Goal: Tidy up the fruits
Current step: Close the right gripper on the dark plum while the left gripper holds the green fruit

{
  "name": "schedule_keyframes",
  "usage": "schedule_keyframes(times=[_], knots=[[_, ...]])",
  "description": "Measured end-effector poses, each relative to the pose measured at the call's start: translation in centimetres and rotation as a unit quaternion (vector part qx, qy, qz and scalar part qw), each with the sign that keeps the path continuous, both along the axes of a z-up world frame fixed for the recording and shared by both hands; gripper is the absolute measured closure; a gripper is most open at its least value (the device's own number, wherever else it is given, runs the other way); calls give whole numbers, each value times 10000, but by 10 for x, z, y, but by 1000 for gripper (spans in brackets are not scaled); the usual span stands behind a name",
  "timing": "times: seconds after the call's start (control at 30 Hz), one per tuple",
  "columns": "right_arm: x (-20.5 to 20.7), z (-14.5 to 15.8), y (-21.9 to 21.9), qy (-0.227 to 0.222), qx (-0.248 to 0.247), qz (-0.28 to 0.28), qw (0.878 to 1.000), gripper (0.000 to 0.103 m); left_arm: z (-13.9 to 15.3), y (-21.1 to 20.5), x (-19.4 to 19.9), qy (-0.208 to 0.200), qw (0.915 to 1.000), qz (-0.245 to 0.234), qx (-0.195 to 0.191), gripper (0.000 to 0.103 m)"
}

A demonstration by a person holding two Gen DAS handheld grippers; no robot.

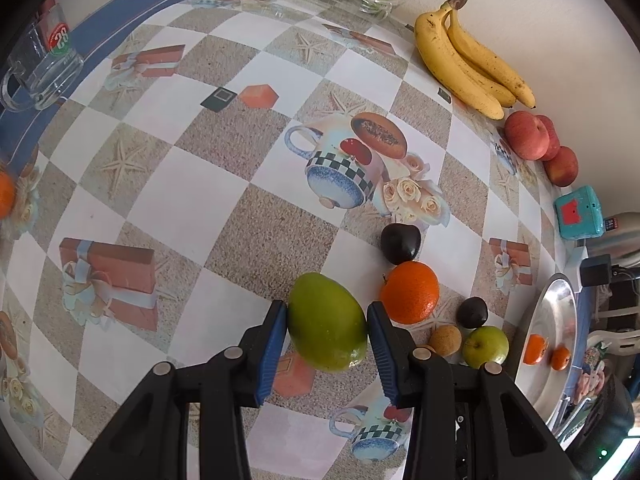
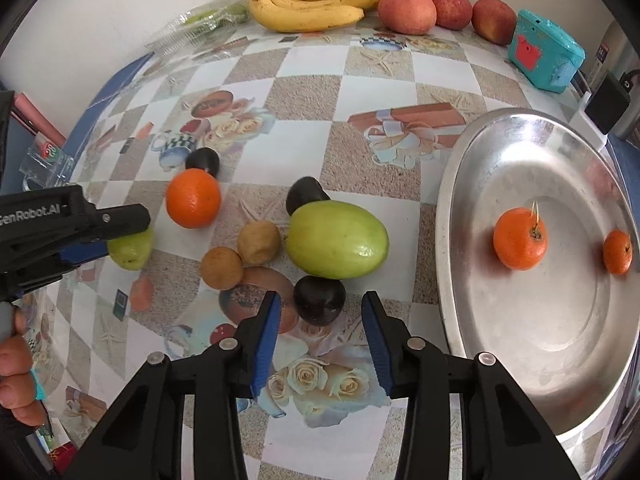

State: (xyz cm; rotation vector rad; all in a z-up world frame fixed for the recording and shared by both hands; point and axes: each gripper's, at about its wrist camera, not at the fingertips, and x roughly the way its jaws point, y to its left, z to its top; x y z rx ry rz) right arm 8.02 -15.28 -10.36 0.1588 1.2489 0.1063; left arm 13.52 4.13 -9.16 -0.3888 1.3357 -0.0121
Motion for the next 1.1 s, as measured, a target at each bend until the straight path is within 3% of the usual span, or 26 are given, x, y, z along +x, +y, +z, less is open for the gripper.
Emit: schedule_keyframes(times=[0.3,0.4,0.53,1.1], knots=[[3,-2,11,-88,-317,141,9994,63,-8,1,1,143,9999,33,-37,59],[3,-2,11,-118,-406,154,9990,69,-8,1,1,147,9999,30,-32,59],[2,-1,11,-125,-360,174,9991,76,-8,1,1,149,9999,21,-21,59],[-1,10,13,-267,-112,188,9994,76,-4,2,1,57,10000,61,22,59]])
